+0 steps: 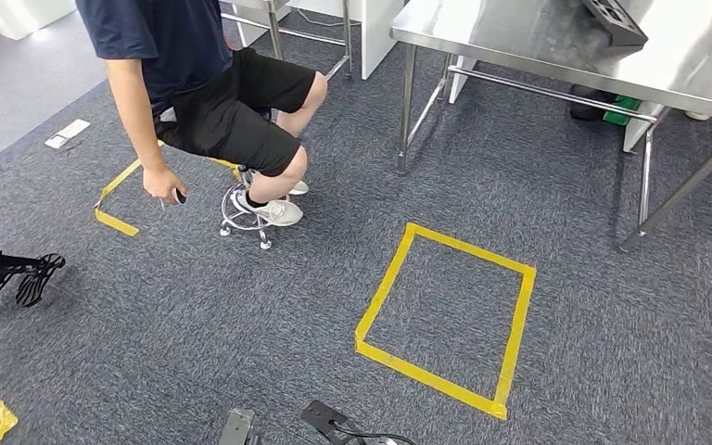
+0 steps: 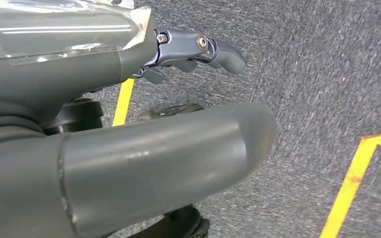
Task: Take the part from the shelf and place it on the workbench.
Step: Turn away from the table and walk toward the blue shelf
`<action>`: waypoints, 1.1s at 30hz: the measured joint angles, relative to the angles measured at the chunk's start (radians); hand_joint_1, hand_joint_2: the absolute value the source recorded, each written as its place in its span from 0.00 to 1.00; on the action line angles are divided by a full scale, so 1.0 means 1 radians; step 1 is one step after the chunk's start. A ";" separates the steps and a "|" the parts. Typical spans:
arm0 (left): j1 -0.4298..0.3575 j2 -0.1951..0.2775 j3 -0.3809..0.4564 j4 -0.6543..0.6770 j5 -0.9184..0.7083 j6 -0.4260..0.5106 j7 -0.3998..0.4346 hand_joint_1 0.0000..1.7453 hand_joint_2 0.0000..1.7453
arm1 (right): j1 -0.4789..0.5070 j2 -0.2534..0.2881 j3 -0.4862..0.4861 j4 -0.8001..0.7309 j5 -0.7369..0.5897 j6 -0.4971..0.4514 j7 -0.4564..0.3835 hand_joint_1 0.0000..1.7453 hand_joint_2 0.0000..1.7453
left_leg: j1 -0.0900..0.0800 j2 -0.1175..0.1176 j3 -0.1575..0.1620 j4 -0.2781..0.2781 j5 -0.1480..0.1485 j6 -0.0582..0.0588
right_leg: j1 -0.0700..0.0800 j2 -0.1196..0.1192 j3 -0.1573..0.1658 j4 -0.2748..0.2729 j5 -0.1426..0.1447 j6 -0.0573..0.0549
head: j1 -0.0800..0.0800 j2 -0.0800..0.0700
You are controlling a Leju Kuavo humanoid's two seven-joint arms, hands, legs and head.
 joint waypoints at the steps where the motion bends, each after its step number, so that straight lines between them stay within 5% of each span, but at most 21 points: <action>1: 0.002 0.004 0.010 -0.004 -0.006 -0.003 0.002 0.00 0.00 | 0.000 0.000 0.000 0.000 -0.013 -0.011 0.004 0.00 1.00 | 0.001 0.005 -0.028 0.064 -0.025 -0.003 | 0.002 -0.007 -0.001 0.000 0.000 -0.002 | 0.000 0.000; 3: 0.007 0.012 0.025 -0.009 -0.009 -0.005 0.004 0.00 0.00 | 0.001 -0.001 0.000 0.000 -0.024 -0.019 0.007 0.00 1.00 | 0.001 0.010 -0.041 0.099 -0.023 -0.006 | 0.005 -0.019 -0.001 0.001 -0.001 -0.003 | 0.000 0.000; 7: 0.011 0.019 0.048 -0.025 -0.031 0.003 0.011 0.00 0.00 | 0.001 0.000 0.000 0.000 -0.044 -0.041 0.005 0.00 1.00 | -0.004 0.042 0.089 -0.139 0.072 0.007 | 0.014 -0.037 0.000 0.002 -0.005 0.003 | 0.001 0.000; 12: 0.036 0.012 0.108 -0.065 -0.141 0.040 0.043 0.00 0.00 | -0.001 -0.001 0.000 0.003 -0.101 -0.101 -0.032 0.00 1.00 | -0.010 0.032 0.110 -0.184 0.081 0.036 | 0.018 -0.044 -0.009 0.015 -0.016 0.022 | 0.002 0.000; 16: 0.046 -0.014 0.176 -0.090 -0.198 0.049 0.047 0.00 0.00 | 0.000 -0.003 0.002 0.005 -0.136 -0.129 -0.054 0.00 1.00 | -0.005 0.010 0.107 -0.190 0.088 0.054 | 0.012 -0.006 -0.115 0.233 -0.111 0.022 | 0.004 0.000; 18: 0.052 -0.027 0.206 -0.094 -0.206 0.050 0.045 0.00 0.00 | 0.000 -0.003 0.007 0.005 -0.150 -0.136 -0.063 0.00 1.00 | -0.004 -0.001 0.106 -0.189 0.089 0.054 | 0.009 -0.003 -0.144 0.290 -0.121 0.033 | 0.003 0.000; 21: 0.056 -0.044 0.237 -0.097 -0.212 0.046 0.036 0.00 0.00 | -0.001 -0.003 0.017 0.004 -0.170 -0.143 -0.076 0.00 1.00 | -0.003 -0.021 0.106 -0.185 0.088 0.048 | -0.002 0.006 -0.061 0.116 -0.046 0.059 | 0.004 0.000; 23: 0.057 -0.054 0.256 -0.098 -0.213 0.042 0.026 0.00 0.00 | -0.003 -0.003 0.024 0.004 -0.184 -0.144 -0.090 0.00 1.00 | -0.005 -0.030 0.103 -0.179 0.087 0.037 | -0.004 0.016 -0.014 0.021 -0.013 0.058 | 0.003 0.000; 28: 0.058 -0.070 0.302 -0.098 -0.201 0.047 -0.007 0.00 0.00 | -0.007 -0.001 0.043 0.005 -0.214 -0.152 -0.129 0.00 1.00 | 0.000 -0.020 0.083 -0.152 0.069 0.009 | -0.005 0.012 -0.008 0.006 0.000 0.023 | 0.001 0.000; 31: 0.056 -0.077 0.323 -0.097 -0.196 0.061 -0.025 0.00 0.00 | -0.008 -0.001 0.056 0.005 -0.220 -0.182 -0.133 0.00 1.00 | 0.002 0.003 0.003 0.017 -0.019 -0.002 | -0.004 -0.001 -0.009 0.005 0.001 0.007 | 0.001 0.000; 33: 0.056 -0.080 0.336 -0.095 -0.194 0.065 -0.031 0.00 0.00 | -0.010 -0.001 0.069 0.005 -0.223 -0.205 -0.137 0.00 1.00 | 0.002 0.007 -0.034 0.094 -0.039 -0.005 | -0.002 -0.011 -0.009 0.006 0.000 0.005 | 0.001 0.000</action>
